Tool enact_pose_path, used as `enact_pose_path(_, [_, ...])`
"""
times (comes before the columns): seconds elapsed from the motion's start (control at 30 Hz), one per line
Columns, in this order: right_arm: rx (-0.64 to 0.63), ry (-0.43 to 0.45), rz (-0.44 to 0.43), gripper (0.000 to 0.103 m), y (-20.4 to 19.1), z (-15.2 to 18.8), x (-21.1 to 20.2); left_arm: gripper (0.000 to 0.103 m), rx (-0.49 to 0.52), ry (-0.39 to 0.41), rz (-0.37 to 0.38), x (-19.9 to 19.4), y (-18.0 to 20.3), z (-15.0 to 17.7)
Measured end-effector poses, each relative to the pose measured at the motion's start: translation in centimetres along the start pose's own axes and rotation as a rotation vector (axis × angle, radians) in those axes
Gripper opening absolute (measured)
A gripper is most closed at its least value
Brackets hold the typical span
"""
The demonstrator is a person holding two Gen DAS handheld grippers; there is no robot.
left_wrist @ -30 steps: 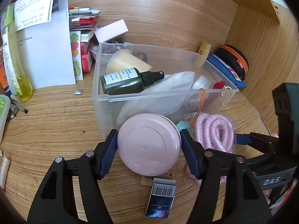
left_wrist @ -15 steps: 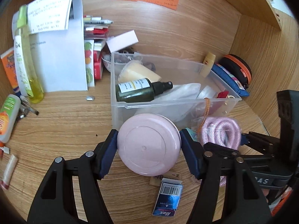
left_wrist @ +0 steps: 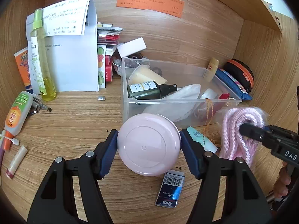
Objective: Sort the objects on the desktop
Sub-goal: 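Lift the pink jar with the left gripper while the right gripper grasps the bagged pink rope, then carry the pink jar and pink rope bag over the clear bin and release both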
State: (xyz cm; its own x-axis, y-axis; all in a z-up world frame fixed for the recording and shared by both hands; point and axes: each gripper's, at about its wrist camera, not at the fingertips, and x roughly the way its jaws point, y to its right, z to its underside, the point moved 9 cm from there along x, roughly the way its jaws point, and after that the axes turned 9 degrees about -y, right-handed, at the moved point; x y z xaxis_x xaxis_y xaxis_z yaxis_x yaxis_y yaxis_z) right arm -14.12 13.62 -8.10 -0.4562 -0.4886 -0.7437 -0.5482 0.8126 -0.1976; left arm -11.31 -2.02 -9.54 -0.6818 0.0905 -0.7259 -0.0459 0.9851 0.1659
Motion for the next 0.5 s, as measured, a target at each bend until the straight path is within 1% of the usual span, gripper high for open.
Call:
enact_pose_path(0.07, [-0.004,0.011,0.014,0.019,0.2,-0.1,-0.4,0.065,0.0,0.009,-0.003,-0.3,0.1,-0.1])
enact_pose_path(0.23, [0.003,0.05,0.003,0.019,0.5,-0.9,-1.9,0.065,-0.002,0.04,0.005,-1.5,0.4,-0.9])
enact_pose_path(0.5, [-0.006,0.155,-0.011,0.019,1.1,-4.6,-4.7,0.065,0.001,0.095,0.007,-3.0,0.8,-3.3])
